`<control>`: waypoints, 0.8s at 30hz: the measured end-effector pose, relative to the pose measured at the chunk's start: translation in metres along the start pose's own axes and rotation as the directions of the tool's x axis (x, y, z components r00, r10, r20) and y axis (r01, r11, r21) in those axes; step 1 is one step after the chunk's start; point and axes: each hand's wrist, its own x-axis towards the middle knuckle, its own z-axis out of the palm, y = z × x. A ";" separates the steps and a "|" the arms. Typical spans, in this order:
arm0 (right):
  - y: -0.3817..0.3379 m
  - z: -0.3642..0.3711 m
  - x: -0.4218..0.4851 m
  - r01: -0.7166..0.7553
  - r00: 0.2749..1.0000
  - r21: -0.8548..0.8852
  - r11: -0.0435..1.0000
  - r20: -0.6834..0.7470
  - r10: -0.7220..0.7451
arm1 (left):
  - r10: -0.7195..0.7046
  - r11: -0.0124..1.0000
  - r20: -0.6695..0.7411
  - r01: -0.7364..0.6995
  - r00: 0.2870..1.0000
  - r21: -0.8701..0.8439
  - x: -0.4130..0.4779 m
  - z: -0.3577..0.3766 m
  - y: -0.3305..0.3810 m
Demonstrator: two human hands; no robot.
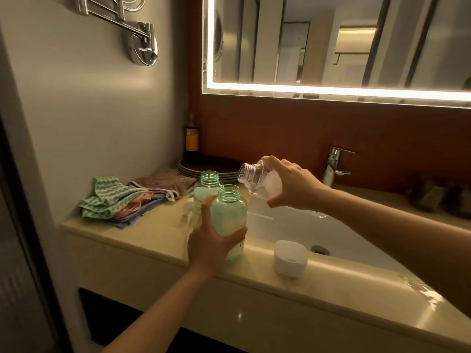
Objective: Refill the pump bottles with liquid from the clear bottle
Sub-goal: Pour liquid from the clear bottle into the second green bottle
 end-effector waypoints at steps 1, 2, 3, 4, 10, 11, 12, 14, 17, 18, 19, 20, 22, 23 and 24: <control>0.001 0.000 -0.001 0.006 1.000 -0.028 1.000 -0.003 -0.006 | 0.000 1.000 -0.009 0.000 1.000 0.019 0.000 0.002 0.000; 0.001 0.001 -0.001 0.014 1.000 -0.050 0.999 -0.009 -0.015 | 0.001 1.000 -0.018 0.000 1.000 0.032 0.001 0.003 -0.001; 0.002 0.001 -0.002 0.026 0.999 -0.069 0.997 -0.017 -0.027 | 0.003 0.999 -0.021 -0.002 1.000 0.037 0.002 0.004 -0.001; 0.001 0.001 -0.002 0.037 0.999 -0.088 0.995 -0.025 -0.040 | 0.007 0.999 -0.020 -0.007 1.000 0.039 0.003 0.005 -0.001; -0.004 0.002 0.000 0.070 0.995 -0.156 0.985 -0.063 -0.081 | 0.028 0.996 -0.020 -0.026 0.999 0.086 0.006 0.006 0.001; -0.005 0.002 0.000 0.075 0.994 -0.175 0.982 -0.071 -0.088 | 0.031 0.995 -0.021 -0.029 0.999 0.093 0.006 0.007 0.001; -0.005 0.003 0.000 0.078 0.992 -0.195 0.978 -0.080 -0.095 | 0.033 0.994 -0.018 -0.031 0.999 0.102 0.006 0.007 0.000; -0.006 0.003 0.000 0.082 0.991 -0.216 0.973 -0.090 -0.103 | 0.033 0.991 -0.011 -0.032 0.999 0.126 0.007 0.006 0.000; -0.007 0.002 0.001 0.081 0.991 -0.222 0.972 -0.087 -0.102 | 0.038 0.990 -0.014 -0.036 0.999 0.134 0.007 0.005 0.001; -0.007 0.002 0.002 0.081 0.991 -0.225 0.971 -0.086 -0.103 | 0.041 0.990 -0.014 -0.039 0.999 0.133 0.006 0.005 0.001; -0.007 0.002 0.002 0.082 0.991 -0.229 0.970 -0.087 -0.104 | 0.044 0.990 -0.012 -0.042 0.999 0.133 0.006 0.005 0.000; -0.007 0.002 0.002 0.083 0.990 -0.234 0.969 -0.088 -0.106 | 0.046 0.990 -0.010 -0.045 0.999 0.133 0.006 0.005 0.000; -0.007 0.001 0.002 0.088 0.990 -0.244 0.966 -0.086 -0.112 | 0.047 0.990 -0.011 -0.045 0.999 0.136 0.007 0.006 0.001; -0.007 0.000 0.002 0.092 0.989 -0.250 0.964 -0.086 -0.116 | 0.048 0.989 -0.013 -0.046 0.999 0.138 0.007 0.006 0.001; -0.007 -0.001 0.003 0.095 0.989 -0.256 0.962 -0.086 -0.121 | 0.052 0.989 -0.017 -0.049 0.999 0.138 0.007 0.006 0.001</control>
